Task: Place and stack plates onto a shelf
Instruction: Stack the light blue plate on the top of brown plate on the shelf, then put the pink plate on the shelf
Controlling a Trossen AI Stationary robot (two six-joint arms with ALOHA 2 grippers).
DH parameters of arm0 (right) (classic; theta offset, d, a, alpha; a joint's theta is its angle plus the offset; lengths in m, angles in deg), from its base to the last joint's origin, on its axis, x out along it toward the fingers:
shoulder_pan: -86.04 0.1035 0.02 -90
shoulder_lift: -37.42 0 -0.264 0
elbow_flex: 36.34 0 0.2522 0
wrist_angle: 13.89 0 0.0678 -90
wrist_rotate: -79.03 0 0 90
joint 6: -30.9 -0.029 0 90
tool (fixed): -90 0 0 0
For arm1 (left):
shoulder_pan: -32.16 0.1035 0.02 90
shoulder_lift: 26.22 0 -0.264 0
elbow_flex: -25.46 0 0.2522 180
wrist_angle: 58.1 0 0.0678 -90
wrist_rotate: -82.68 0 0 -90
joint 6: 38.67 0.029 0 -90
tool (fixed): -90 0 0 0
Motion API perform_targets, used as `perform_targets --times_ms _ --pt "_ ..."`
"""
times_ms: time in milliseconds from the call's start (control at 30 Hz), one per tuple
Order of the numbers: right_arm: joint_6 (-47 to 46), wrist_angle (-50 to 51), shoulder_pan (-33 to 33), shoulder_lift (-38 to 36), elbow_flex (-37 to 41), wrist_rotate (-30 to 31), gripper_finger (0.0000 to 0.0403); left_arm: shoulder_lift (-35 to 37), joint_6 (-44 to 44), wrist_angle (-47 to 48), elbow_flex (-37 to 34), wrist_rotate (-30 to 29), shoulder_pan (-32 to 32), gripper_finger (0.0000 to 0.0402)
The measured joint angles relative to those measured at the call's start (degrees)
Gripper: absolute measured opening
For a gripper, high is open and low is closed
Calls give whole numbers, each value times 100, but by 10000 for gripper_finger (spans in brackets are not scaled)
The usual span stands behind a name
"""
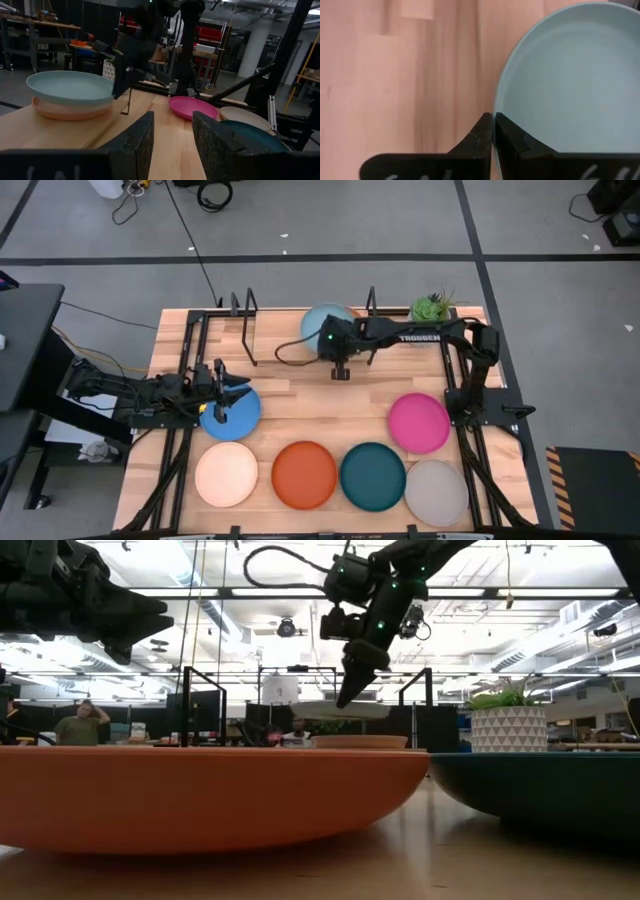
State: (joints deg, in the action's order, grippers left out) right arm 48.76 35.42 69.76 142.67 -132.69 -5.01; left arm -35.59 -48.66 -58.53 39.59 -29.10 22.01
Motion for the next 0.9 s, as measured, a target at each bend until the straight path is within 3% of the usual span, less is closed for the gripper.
perform_targets --times_ms 200,433,800,900 --pt "-301 88 -426 2 140 -250 25 0 -173 100 -1 0 0 141" --pt "-354 -25 -472 4 341 -269 69 0 -243 135 0 0 0 141" --pt "-381 -144 429 4 208 151 93 0 -239 199 1 0 0 141" --pt "-378 15 674 4 208 655 94 0 -239 216 2 0 0 141"
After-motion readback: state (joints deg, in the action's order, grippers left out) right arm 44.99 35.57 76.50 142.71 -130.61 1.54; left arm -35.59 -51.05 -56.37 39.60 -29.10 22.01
